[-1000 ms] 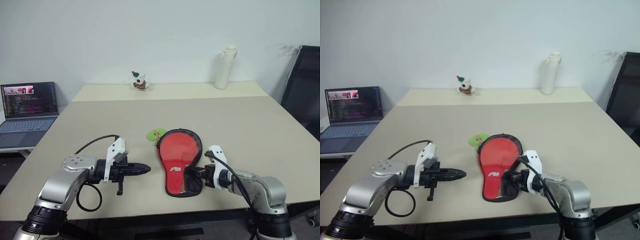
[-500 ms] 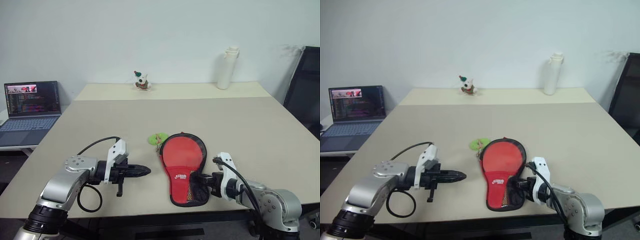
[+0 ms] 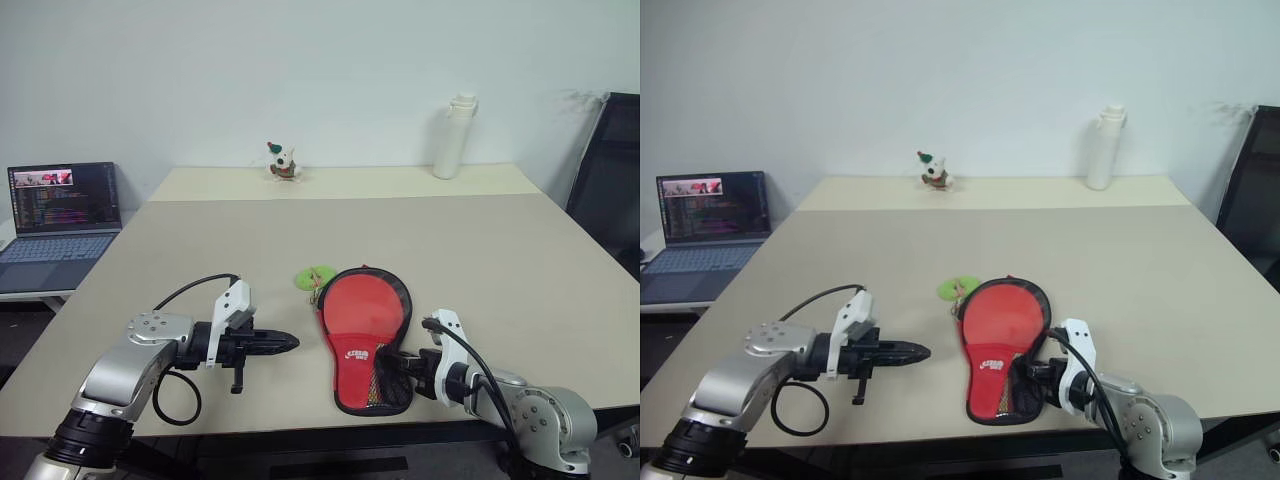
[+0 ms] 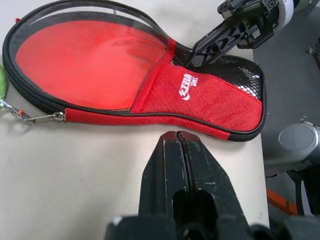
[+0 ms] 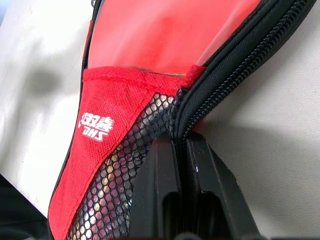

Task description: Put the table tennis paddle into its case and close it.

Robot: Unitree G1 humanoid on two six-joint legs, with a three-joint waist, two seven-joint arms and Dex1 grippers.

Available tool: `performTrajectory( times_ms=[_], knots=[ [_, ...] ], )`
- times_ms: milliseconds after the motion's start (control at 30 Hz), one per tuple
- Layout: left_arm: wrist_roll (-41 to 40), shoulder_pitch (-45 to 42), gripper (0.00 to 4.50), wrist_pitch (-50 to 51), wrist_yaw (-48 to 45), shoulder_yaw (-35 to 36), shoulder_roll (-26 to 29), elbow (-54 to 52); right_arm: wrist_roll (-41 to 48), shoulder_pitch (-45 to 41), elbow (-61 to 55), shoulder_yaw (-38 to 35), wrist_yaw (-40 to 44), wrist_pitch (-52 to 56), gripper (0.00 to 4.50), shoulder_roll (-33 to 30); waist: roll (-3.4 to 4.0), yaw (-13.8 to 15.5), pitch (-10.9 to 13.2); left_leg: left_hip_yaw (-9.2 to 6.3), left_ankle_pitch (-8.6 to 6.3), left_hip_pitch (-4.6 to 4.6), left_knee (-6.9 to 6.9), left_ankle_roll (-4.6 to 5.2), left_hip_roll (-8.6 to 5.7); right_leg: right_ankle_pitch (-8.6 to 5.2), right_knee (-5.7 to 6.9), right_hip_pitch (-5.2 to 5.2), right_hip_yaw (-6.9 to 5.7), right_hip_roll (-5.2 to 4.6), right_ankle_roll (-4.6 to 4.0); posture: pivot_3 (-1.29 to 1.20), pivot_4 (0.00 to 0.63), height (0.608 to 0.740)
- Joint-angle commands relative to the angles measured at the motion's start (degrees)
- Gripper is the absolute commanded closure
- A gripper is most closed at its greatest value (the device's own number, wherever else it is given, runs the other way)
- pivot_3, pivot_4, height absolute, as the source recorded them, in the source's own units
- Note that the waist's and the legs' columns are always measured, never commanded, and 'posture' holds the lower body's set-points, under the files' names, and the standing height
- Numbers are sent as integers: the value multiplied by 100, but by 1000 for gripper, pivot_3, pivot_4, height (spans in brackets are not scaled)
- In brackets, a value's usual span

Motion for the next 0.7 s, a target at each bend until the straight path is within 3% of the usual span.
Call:
performTrajectory(
  times_ms=[33,167,333,533,700],
  knots=[
    [-39,4,4500,-100,99,149,16,-81,6,96,-235,104,67,-129,3030,-412,0,1,0,1,0,0,0,0,0,0,0,0,0,0,0,0,150,740],
    [-52,-11,4500,-132,261,191,-65,-20,258,237,-567,315,501,-430,1652,-1066,-2,27,-1,-2,0,-2,1,0,-5,0,-6,4,-2,-4,0,0,150,740],
    [-93,-113,4500,-8,620,254,-237,26,1323,-105,-1038,-406,1340,-478,31,-1493,-2,25,2,-3,0,-2,2,0,-2,0,-6,3,-3,-1,1,0,150,740],
    [-100,-296,4500,70,812,271,-310,119,1479,-475,-873,-259,1373,-898,31,-1738,-3,20,2,-6,0,-1,-1,0,3,-2,-6,3,-3,7,-2,0,150,740],
    [-132,-497,4500,210,1033,335,-393,209,578,-1103,16,943,1181,-2078,31,-1591,-3,-4,2,-4,0,1,0,0,4,-1,-3,3,-4,10,-2,0,150,740]
  ],
)
